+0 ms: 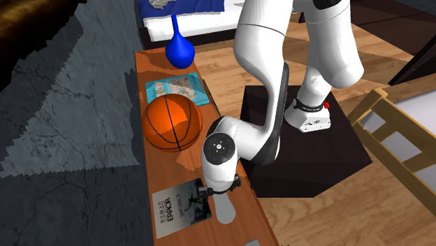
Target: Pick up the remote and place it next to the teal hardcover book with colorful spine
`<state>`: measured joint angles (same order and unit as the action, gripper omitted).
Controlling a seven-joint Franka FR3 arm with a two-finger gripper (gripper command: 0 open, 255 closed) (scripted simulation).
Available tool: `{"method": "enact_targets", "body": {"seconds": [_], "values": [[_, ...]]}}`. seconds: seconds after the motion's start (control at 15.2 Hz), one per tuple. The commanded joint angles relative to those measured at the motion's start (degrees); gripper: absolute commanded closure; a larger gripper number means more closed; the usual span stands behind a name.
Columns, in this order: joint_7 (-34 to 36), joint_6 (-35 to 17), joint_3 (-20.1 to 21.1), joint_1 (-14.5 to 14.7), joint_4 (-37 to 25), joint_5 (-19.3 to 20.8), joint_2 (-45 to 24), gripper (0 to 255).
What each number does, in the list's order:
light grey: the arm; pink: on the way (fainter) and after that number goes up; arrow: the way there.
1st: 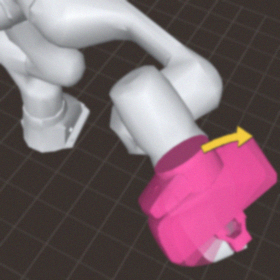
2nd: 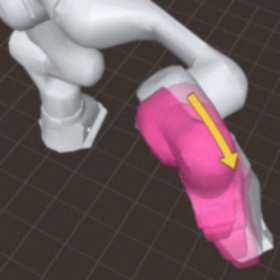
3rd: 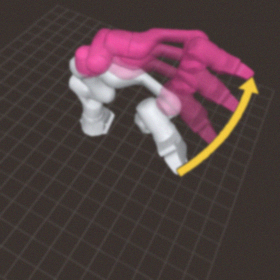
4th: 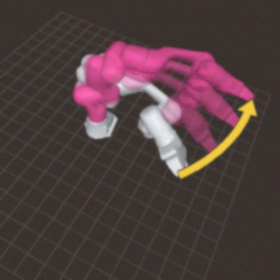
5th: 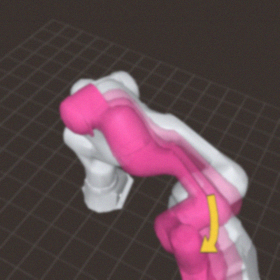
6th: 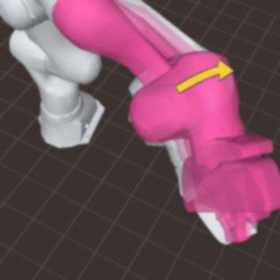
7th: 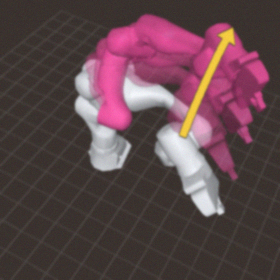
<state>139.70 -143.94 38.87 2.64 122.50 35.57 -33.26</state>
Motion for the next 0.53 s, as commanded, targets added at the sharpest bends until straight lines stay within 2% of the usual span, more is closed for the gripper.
{"method": "enact_targets", "body": {"seconds": [0.0, 0.46], "values": [[0.0, 0.0, 0.0, 0.0, 0.0, 0.0, 0.0, 255], [-0.1, 0.4, 0.1, 0.1, -0.5, -0.2, -0.1, 255]]}}
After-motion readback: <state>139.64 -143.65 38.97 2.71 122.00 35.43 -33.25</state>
